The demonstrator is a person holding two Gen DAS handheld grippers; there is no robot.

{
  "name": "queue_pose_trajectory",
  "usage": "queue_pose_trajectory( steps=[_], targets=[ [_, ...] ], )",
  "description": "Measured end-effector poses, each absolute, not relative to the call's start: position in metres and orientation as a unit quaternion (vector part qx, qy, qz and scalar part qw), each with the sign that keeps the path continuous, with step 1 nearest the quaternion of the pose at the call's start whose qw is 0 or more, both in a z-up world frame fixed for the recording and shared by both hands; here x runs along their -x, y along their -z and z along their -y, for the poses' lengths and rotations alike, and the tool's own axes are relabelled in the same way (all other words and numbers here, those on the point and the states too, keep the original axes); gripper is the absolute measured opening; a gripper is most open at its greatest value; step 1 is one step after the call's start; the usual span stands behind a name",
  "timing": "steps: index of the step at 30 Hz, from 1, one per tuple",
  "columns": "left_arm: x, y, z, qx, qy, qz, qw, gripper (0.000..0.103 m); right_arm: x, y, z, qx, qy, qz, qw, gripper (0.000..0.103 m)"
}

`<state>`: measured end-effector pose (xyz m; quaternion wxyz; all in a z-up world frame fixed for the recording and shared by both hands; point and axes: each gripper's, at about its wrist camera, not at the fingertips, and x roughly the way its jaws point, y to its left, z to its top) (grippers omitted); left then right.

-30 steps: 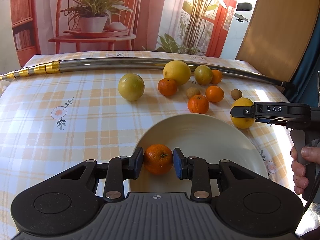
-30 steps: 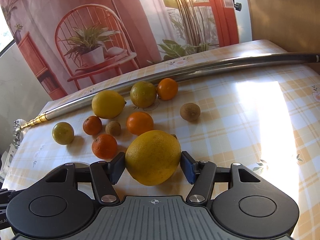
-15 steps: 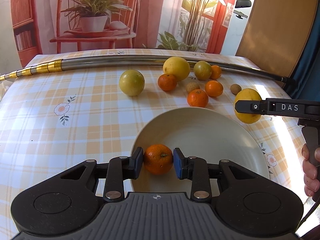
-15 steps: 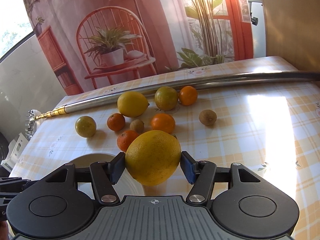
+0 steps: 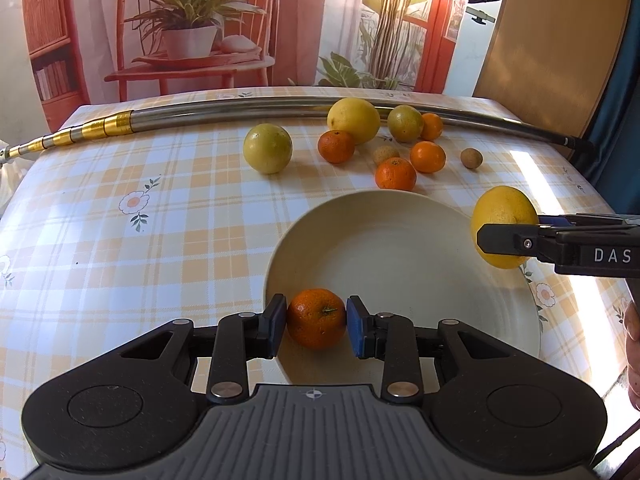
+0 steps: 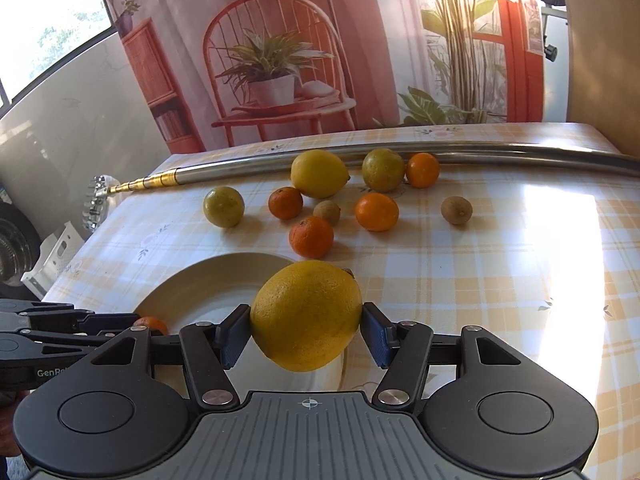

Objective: Organize fruits
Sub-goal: 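Carry the tangerine and yellow citrus over the white plate with both tools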

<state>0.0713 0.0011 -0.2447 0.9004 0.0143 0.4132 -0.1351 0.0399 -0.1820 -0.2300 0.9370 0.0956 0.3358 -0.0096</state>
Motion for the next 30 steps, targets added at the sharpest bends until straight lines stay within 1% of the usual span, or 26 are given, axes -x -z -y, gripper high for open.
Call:
queue_pose_trajectory(
  steps=[16,25,30],
  targets=[
    [-0.065,0.245,-0.001,-0.021,0.139,-0.409,0.902,0.035,-0.031,0.234,0.157,-0.032,-0.009,-0.360,0.932,0.056],
    [-0.067,0.247,-0.004,-0.008,0.141,-0.409,0.902,0.035,-0.033,0.239,0.139,0.043,-0.003,-0.369,0.928,0.056],
    [-0.067,0.247,-0.005,-0.007,0.141,-0.409,0.902,0.036,-0.033,0.238,0.139,0.047,0.004,-0.371,0.928,0.055]
  ],
)
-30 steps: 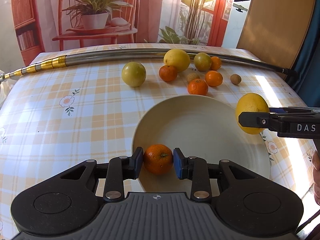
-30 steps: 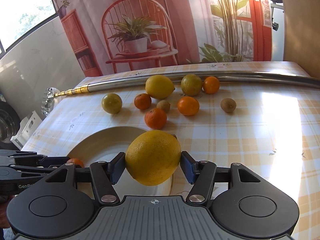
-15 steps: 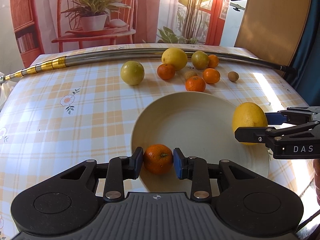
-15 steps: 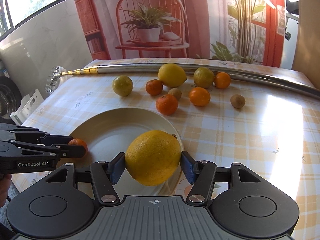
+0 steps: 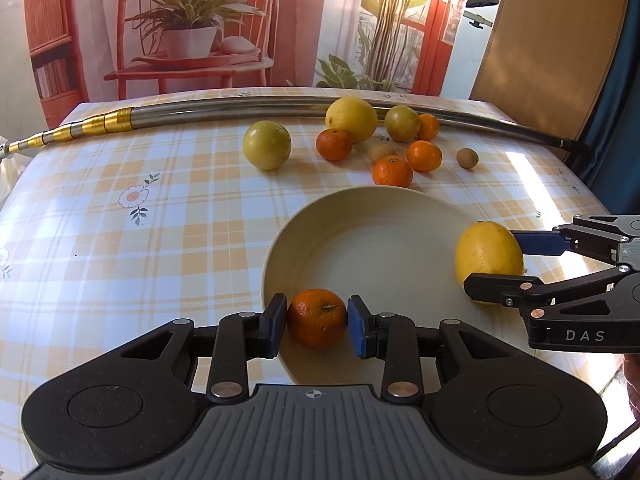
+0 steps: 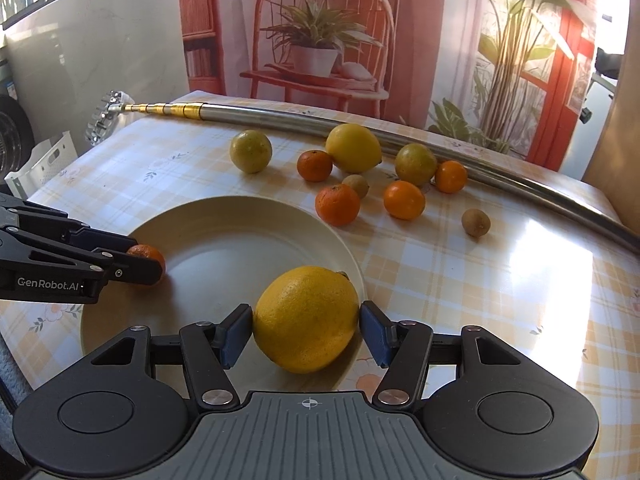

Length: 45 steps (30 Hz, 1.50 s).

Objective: Organize fruits
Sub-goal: 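Carry the tangerine and yellow citrus over the white plate with both tools, then open both tools to release the fruits onto the white plate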

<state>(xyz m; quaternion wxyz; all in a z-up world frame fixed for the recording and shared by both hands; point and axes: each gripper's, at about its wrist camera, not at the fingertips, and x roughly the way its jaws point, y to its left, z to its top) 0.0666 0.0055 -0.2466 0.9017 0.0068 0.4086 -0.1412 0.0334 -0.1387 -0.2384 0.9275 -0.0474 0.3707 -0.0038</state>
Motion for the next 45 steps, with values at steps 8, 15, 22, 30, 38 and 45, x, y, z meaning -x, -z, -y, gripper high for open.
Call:
queue_pose_trajectory(
  steps=[8,15,22,30,38,45],
  targets=[
    [-0.067,0.247,-0.006,-0.006,0.141,-0.408,0.902,0.036,-0.034,0.240,0.147,0.026,0.014,-0.380,0.925,0.057],
    [-0.066,0.247,-0.006,-0.007,0.141,-0.404,0.904,0.036,-0.035,0.243,0.153,0.009,0.012,-0.383,0.924,0.060],
    [-0.066,0.247,-0.006,-0.007,0.141,-0.404,0.904,0.036,-0.036,0.244,0.152,0.010,0.014,-0.388,0.922,0.062],
    [-0.065,0.247,-0.005,-0.010,0.142,-0.405,0.903,0.036,-0.037,0.246,0.154,0.002,0.019,-0.395,0.919,0.070],
    [-0.065,0.246,-0.004,-0.014,0.146,-0.402,0.904,0.041,-0.036,0.243,0.153,-0.001,0.011,-0.386,0.923,0.081],
    [-0.063,0.229,-0.010,-0.014,0.141,-0.365,0.920,0.063,-0.031,0.228,0.157,-0.007,0.006,-0.346,0.938,0.081]
  ],
)
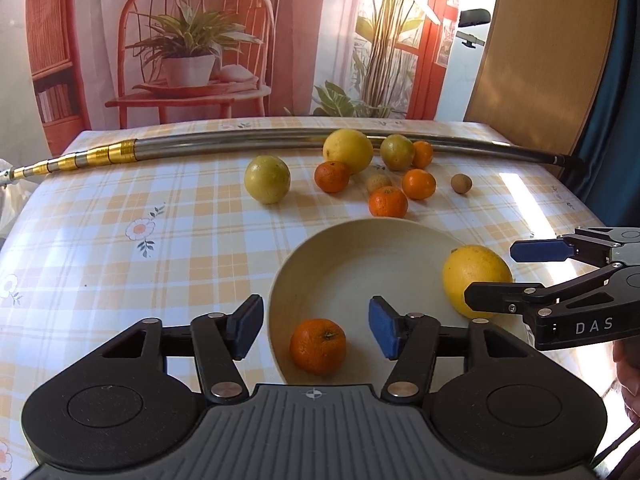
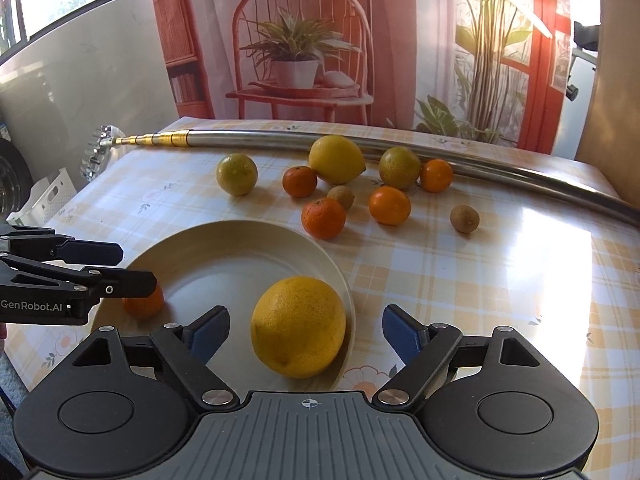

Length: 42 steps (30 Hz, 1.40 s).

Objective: Organize fruits
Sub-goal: 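Open both tools to release the fruits onto the white plate, then grasp a green-yellow citrus with the left tool while the right tool approaches an orange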

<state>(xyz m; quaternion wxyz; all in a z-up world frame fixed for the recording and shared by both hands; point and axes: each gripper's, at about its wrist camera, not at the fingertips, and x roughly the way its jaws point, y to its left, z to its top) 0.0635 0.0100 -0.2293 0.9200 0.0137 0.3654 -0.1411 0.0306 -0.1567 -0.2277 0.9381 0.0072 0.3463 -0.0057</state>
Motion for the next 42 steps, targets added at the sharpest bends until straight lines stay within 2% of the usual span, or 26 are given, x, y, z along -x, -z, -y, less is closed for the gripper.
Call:
queue_pose_trajectory(
  steps=[9,20,42],
  targets=[
    [-0.088,0.202,-0.039,0.034,0.116,-0.345,0.931,0.063,-0.033,0.192,0.181,0.002,0.036,-0.288,0.957,0.081],
    [-0.121,0.170,-0.048,0.013,0.102,-0.304,0.947,0.063,-0.056,0.170,0.230,-0.006,0.091,-0.253,0.963,0.081],
    [-0.205,0.223,-0.013,-0.026,0.139,-0.364,0.920,0.063,-0.086,0.202,0.272,-0.080,0.120,-0.277,0.950,0.080]
  ],
)
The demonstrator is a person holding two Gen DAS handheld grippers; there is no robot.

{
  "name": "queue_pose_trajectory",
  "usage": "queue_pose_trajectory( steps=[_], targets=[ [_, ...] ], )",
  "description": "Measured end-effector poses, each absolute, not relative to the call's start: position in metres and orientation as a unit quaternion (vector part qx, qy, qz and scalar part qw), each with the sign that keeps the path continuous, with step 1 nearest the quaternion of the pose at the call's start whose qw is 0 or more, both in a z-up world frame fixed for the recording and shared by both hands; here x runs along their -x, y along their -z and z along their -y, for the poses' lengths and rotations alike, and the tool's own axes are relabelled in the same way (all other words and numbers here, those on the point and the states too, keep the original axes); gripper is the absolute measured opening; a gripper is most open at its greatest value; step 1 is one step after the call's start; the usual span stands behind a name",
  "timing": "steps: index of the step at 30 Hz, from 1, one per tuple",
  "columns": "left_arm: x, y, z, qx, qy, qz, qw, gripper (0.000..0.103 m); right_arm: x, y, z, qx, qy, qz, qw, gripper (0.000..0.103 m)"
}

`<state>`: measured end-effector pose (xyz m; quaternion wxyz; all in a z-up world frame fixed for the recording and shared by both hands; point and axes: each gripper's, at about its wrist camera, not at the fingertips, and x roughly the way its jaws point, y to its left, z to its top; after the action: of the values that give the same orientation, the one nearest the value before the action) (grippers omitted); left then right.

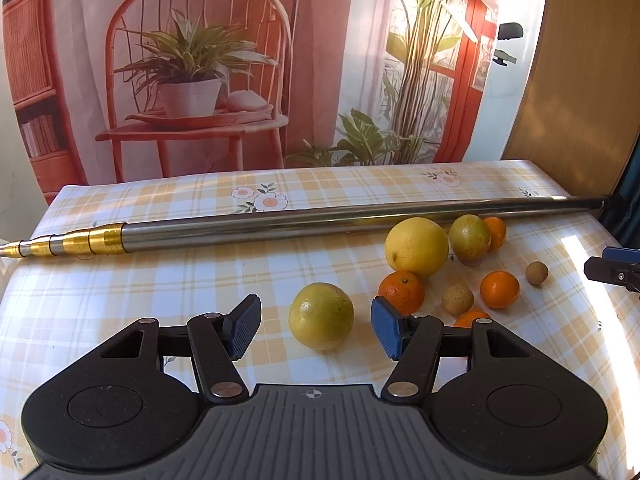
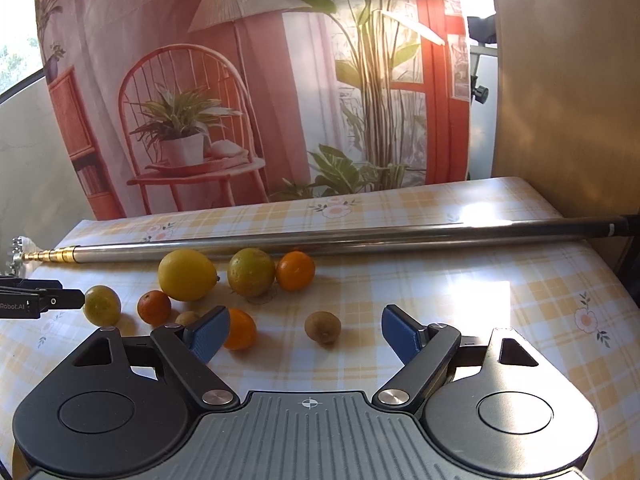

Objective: Organize fruits
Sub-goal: 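Grasp a green-yellow citrus with the left tool while the right tool approaches an orange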

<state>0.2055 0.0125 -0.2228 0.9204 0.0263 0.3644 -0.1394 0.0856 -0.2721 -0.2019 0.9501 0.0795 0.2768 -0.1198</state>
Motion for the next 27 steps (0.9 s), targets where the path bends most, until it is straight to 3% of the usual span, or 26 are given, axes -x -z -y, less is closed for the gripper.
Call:
queue_pose_trajectory(
  steps=[18,21,22,27],
  targets=[
    [-0.236,0.254,-0.007,-0.027,0.143,-0.402,0.904,0.063,-0.118,0.220,0.287,-0.074,0.117,-0.293,0.946,0.074],
    [-0.237,0.256,-0.007,-0.020,0.142,-0.405,0.903,0.055,-0.125,0.221,0.288,-0.067,0.116,-0.292,0.947,0.074],
    [-0.237,0.257,-0.009,-0.015,0.145,-0.406,0.902,0.048,-0.127,0.221,0.289,-0.066,0.116,-0.291,0.947,0.074],
    [-0.234,0.257,-0.007,-0.020,0.145,-0.406,0.902,0.047,-0.133,0.224,0.288,-0.073,0.108,-0.292,0.947,0.074]
  ],
)
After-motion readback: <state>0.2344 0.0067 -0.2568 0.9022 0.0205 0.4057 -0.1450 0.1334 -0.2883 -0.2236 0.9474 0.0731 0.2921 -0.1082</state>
